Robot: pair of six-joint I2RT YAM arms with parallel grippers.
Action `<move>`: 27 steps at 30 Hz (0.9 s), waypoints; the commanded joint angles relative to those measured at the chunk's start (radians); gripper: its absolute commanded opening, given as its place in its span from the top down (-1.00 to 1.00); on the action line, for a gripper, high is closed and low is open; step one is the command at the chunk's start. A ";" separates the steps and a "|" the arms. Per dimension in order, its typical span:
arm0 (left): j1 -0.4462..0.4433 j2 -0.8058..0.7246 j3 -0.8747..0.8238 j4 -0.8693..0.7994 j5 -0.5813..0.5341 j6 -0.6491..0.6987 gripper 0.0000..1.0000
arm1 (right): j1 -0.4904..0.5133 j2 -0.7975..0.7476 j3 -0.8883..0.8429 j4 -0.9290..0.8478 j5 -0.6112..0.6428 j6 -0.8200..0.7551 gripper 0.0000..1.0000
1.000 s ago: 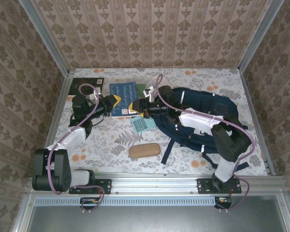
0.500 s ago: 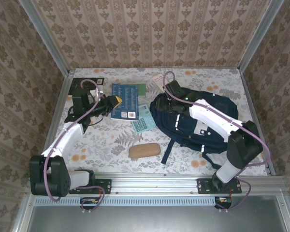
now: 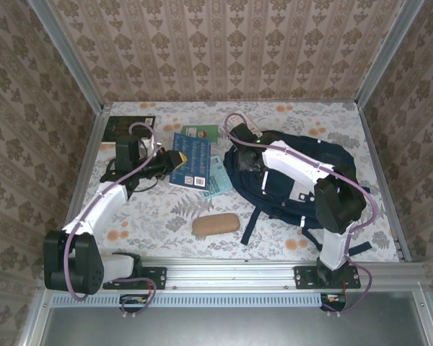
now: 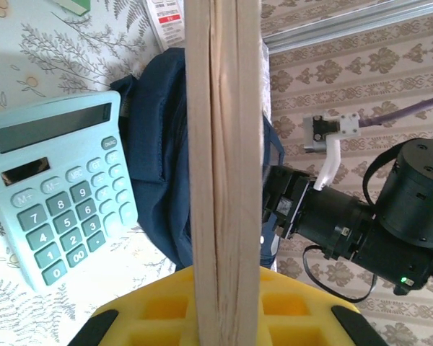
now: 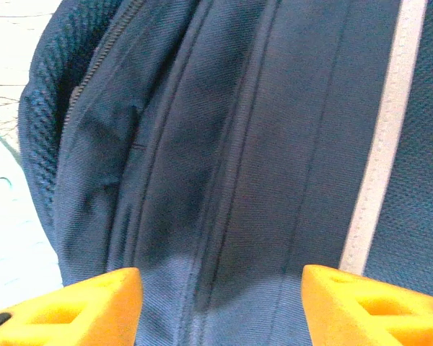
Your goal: Pack the student bag
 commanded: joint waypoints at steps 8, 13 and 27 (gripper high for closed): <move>-0.002 0.024 0.050 -0.051 -0.031 0.071 1.00 | 0.004 0.091 0.029 -0.071 0.073 -0.004 -0.20; -0.003 0.024 0.056 -0.085 -0.050 0.095 1.00 | 0.003 0.105 0.018 -0.050 0.057 -0.003 0.27; 0.023 0.054 0.055 -0.180 -0.098 0.156 1.00 | 0.008 -0.077 -0.060 0.045 -0.077 -0.022 1.00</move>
